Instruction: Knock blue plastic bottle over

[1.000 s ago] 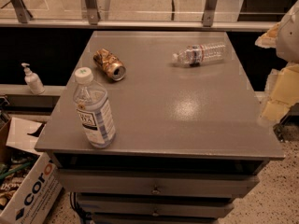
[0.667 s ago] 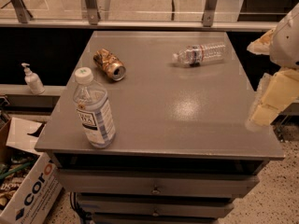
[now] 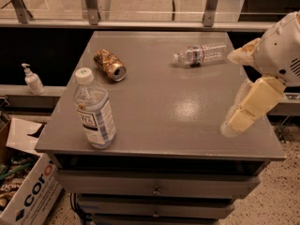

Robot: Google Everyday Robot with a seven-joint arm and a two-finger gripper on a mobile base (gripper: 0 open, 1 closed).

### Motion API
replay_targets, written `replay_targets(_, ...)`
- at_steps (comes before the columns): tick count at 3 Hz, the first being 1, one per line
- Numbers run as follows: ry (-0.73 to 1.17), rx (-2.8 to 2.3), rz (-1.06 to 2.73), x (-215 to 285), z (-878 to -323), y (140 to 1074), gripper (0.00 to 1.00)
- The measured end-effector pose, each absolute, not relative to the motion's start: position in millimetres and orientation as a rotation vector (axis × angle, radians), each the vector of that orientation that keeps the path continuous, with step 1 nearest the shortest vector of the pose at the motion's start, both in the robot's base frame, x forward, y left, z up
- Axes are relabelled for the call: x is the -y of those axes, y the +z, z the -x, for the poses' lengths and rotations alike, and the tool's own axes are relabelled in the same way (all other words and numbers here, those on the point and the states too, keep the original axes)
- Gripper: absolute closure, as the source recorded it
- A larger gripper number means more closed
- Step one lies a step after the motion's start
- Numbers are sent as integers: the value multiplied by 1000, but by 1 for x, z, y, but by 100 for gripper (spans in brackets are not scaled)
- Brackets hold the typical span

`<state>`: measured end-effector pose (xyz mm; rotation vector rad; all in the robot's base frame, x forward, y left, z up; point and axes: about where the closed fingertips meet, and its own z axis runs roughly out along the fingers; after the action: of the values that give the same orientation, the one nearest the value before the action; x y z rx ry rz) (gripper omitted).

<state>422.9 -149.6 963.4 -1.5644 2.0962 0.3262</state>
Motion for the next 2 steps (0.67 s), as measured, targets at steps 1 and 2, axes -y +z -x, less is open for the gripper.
replay_targets(1,433,-2017,1522,125,-424,958,0)
replay_targets(2,514,-1939,1496,96,-425,952,0)
